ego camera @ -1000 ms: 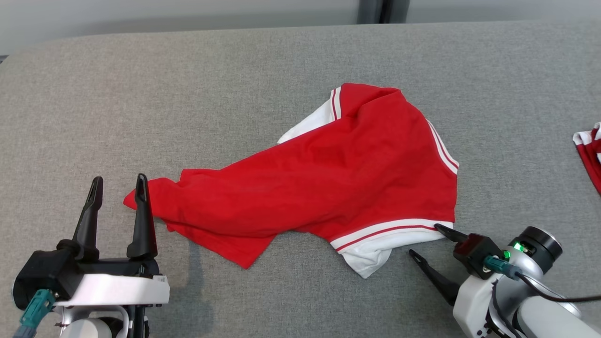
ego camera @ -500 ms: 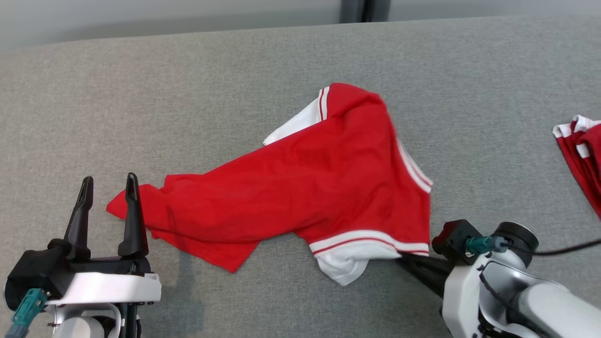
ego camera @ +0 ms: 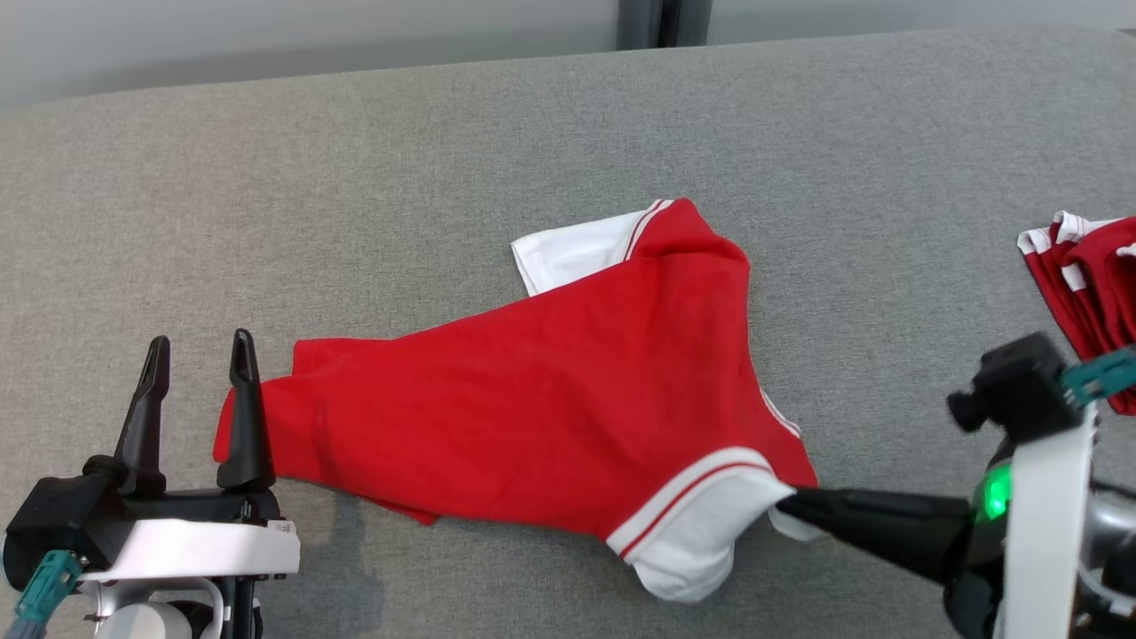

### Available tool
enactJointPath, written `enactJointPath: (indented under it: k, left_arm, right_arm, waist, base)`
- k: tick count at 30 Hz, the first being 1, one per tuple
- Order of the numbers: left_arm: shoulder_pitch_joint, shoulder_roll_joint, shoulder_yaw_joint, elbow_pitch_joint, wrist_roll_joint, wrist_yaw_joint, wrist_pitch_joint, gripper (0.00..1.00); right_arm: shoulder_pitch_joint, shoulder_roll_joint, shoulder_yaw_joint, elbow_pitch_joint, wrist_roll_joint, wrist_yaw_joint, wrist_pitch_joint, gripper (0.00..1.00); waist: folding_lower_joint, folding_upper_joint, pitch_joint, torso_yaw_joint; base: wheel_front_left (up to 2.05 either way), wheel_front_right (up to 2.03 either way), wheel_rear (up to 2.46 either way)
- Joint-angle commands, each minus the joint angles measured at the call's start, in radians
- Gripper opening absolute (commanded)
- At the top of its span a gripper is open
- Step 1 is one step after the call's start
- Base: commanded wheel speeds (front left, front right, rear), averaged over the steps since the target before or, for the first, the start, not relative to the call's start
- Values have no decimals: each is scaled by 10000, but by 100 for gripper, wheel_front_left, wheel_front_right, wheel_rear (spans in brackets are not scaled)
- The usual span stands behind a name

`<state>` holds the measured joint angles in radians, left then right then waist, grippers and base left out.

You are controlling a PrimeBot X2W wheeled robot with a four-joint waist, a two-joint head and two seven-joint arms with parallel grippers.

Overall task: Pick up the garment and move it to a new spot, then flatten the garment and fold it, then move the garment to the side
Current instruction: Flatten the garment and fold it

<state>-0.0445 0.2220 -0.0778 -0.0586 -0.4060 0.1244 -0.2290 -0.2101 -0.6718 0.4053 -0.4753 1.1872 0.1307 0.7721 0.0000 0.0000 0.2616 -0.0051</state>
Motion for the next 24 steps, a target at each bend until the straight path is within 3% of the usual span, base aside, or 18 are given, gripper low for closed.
enactJointPath:
  k: [1,4,7,8,15,20,21,23,24]
  left_arm:
    - [-51,49,-13,-34,-28,37,11,100]
    - [-178,33,-103,-41,-19,11,36,100]
    - [-360,14,-230,-25,14,-56,62,100]
    - [-360,14,-230,-25,14,-56,62,100]
    - [-777,-86,-505,152,62,-182,32,100]
    - [-956,-158,-602,294,69,-259,-38,100]
    - [-974,-174,-613,326,68,-262,-61,100]
    - [-1005,-194,-632,391,77,-261,-86,100]
    - [-1034,-204,-644,422,81,-268,-105,100]
  right_arm:
    - [147,362,-609,130,691,0,212,0]
    - [-167,879,-1624,1124,1259,0,410,0]
    - [-722,1493,-2335,2907,1415,0,539,0]
    - [-722,1493,-2335,2907,1415,0,539,0]
    - [-2501,2980,-3210,6794,915,0,62,0]
    - [-3320,3531,-3322,8200,422,2,-724,0]
    - [-3417,3571,-3312,8344,344,0,-915,15]
    - [-3461,3676,-3208,8513,276,0,-1237,100]
    - [-3477,3651,-3200,8535,196,0,-1497,100]
  waist:
    - [0,0,30,17]
    - [0,0,97,59]
    - [0,0,254,191]
    - [0,0,254,191]
    - [0,0,762,674]
    - [0,0,985,844]
    - [0,0,1002,852]
    - [0,0,1012,849]
    - [0,0,1013,844]
  base:
    - [0,0,0]
    - [0,0,0]
    - [0,0,0]
    - [0,0,0]
    - [0,0,0]
    - [0,0,0]
    - [0,0,0]
    - [0,0,0]
    - [0,0,0]
